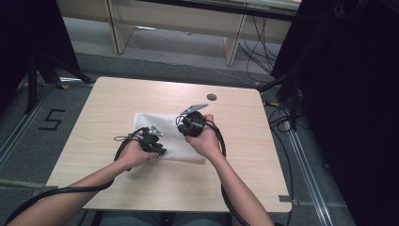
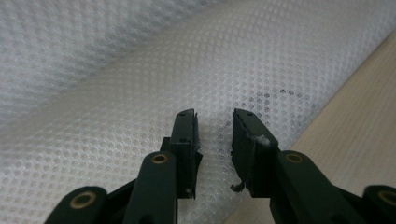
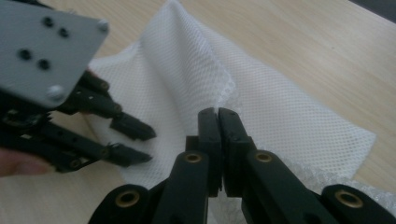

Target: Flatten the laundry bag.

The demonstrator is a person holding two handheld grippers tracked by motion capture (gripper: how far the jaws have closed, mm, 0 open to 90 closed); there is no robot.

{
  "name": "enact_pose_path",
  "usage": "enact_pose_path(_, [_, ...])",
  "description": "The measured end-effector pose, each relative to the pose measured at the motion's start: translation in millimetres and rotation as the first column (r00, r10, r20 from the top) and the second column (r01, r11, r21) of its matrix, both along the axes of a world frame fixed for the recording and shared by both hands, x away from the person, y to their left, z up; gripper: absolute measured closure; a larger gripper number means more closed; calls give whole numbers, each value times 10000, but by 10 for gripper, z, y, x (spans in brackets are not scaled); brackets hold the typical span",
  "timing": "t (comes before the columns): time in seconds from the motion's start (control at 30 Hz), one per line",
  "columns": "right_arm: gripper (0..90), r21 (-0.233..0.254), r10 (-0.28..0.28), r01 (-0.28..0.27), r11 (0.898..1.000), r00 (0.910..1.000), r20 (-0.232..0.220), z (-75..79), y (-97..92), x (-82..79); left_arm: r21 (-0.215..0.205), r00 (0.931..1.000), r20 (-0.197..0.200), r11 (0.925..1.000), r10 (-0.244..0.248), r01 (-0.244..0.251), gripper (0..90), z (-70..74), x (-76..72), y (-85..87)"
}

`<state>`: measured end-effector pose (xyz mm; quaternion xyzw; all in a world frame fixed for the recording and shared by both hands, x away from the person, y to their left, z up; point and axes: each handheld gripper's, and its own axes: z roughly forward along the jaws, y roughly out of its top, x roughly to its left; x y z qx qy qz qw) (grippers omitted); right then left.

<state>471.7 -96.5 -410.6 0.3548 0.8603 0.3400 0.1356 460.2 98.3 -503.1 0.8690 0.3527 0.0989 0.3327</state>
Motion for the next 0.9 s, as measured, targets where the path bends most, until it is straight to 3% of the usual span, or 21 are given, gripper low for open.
enact_pose_path(0.23, [897,166,471,-470,9988,9989,-85,-67,-1,-152,-47,10000,84,10000,42,-42,695,-1,3,13])
enact_pose_path(0.27, [898,80,523,-522,9986,9984,-197,-65,-7,-164,-248,9996,147,9994,230,-226,694,-12,-2,1])
enact_pose_path(0.33, [897,241,494,-488,9985,9985,-233,-101,0,-195,-63,9999,138,9999,104,-103,690,-8,6,16])
enact_pose_path(0.37, [898,89,512,-508,9987,9979,-388,-97,-11,-212,-58,9998,136,9999,129,-128,687,-7,4,17])
enact_pose_path(0.4, [897,281,476,-470,9985,9986,-210,-124,-3,-214,-105,9999,100,9999,96,-95,684,-7,2,16])
enact_pose_path(0.43, [897,187,568,-560,9983,9974,-446,-114,-16,-224,-131,9997,215,9998,123,-120,680,-9,-4,14])
enact_pose_path(0.47, [897,148,774,-771,9969,9969,-164,-138,-26,-211,-164,9996,236,9997,167,-163,669,-10,-9,15])
enact_pose_path(0.5, [897,251,663,-655,9975,9973,-321,-150,-24,-229,35,9999,153,10000,-53,53,669,13,-12,41])
enact_pose_path(0.53, [897,181,660,-653,9977,9968,-460,-152,-36,-238,-19,9998,178,10000,54,-54,666,14,-24,48])
enact_pose_path(0.6, [897,280,652,-643,9975,9974,-319,-199,-52,-234,-30,9998,186,10000,-46,47,663,29,-47,85])
enact_pose_path(0.63, [897,283,600,-586,9979,9968,-530,-197,-62,-241,-143,9999,163,9999,16,-14,663,36,-72,109])
enact_pose_path(0.77, [897,343,500,-484,9982,9977,-462,-229,-96,-238,-203,9998,96,9996,-195,197,711,93,-190,194])
enact_pose_path(0.8, [897,415,512,-501,9979,9984,-257,-248,-95,-229,-203,9995,28,9993,-311,311,737,106,-221,200])
enact_pose_path(0.83, [897,522,401,-377,9979,9981,-465,-235,-92,-236,-162,9989,-30,9987,-478,477,752,111,-248,191])
enact_pose_path(0.9, [897,335,496,-484,9983,9981,-352,-226,-101,-217,-139,9977,-161,9978,-651,649,775,107,-268,170])
